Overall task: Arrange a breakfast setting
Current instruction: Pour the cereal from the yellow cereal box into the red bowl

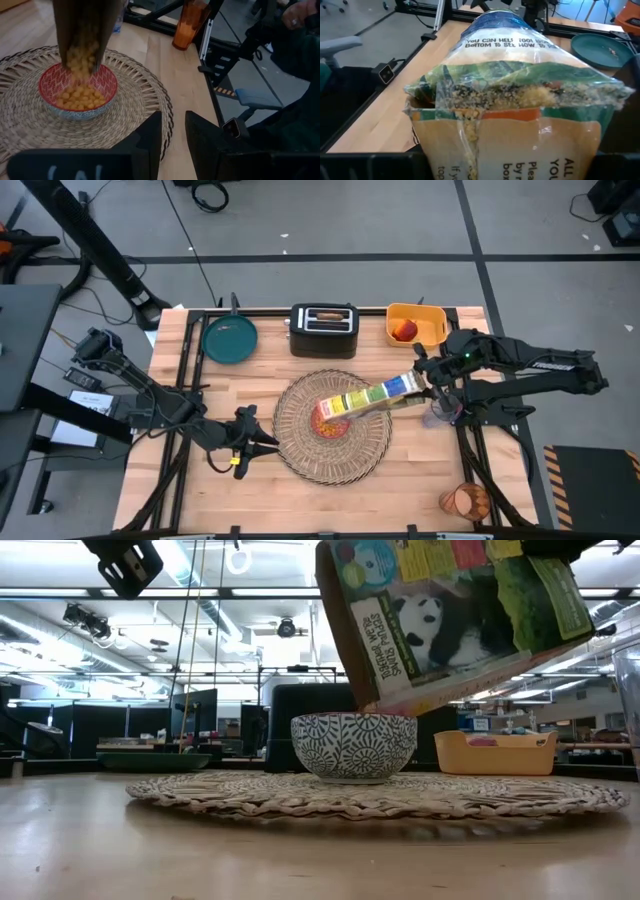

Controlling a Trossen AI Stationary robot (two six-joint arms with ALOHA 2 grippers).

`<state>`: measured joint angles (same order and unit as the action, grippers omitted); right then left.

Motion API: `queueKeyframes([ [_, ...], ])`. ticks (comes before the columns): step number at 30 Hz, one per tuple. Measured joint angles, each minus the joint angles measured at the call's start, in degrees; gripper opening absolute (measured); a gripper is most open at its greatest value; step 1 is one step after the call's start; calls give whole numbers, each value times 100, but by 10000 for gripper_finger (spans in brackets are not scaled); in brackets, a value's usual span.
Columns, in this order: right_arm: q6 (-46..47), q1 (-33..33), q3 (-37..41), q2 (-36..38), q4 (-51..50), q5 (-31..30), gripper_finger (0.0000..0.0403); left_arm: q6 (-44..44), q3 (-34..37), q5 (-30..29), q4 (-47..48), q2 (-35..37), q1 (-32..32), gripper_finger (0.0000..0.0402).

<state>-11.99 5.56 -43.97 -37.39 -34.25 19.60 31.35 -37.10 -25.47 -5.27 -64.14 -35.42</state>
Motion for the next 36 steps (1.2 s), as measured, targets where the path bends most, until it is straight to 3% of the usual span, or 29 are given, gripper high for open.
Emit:
queueKeyframes([
  [13, 41, 0, 17, 188, -36, 190, 174, -1, -7, 2, -230, 2, 0, 94],
  [16, 28, 2, 20, 189, 30, 499, 174, -63, -7, 2, -341, 2, 0, 94],
  [36, 22, -29, -96, 118, -273, -8, 174, -98, -7, 2, -383, 2, -2, 94],
])
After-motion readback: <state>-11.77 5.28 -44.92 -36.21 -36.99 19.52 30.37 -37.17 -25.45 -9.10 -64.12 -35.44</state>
